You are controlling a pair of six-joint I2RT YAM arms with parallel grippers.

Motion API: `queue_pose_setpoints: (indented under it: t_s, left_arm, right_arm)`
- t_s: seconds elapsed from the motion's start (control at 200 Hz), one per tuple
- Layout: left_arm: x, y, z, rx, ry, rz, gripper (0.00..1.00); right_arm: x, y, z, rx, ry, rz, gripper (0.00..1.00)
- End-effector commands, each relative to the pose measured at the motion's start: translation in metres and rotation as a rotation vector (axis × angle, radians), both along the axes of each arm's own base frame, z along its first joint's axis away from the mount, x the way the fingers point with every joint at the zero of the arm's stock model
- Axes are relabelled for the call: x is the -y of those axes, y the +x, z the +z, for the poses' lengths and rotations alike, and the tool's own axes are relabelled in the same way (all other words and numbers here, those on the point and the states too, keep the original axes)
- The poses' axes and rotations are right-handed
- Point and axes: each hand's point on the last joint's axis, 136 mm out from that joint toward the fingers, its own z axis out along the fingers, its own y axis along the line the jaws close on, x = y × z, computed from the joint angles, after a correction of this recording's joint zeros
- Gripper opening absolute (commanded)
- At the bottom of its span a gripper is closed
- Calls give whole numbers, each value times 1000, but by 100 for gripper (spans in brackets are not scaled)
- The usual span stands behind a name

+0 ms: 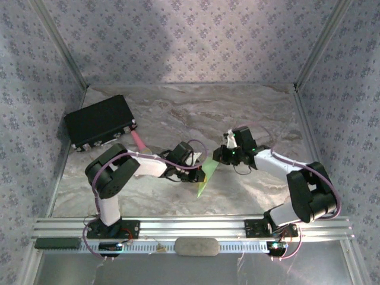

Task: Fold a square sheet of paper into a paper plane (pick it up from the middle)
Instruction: Fold the wing for the fifth time at the center of the table.

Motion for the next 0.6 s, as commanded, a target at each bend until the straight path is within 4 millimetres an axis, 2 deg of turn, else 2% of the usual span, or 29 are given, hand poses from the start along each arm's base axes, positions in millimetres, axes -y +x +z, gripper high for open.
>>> queue_pose_setpoints:
  t_s: [0.0,0.16,0.375,0.595]
  left_arm:
    - [-34,-18,-36,-75,170,38,0]
    - [-37,-17,-39,-75,187,55,0]
    - [-36,-16,-37,-77,176,58,0]
    - [-35,-17,-39,-80,178,55,0]
  right_arm:
    - [-6,-10,-10,-36,-6,-6,10]
    - [-19,-15,-16,-58,-4,6,10]
    - [-20,-21,-29,-94,-12,-19,9]
    - [-32,-28,-37,-117,22,4,7]
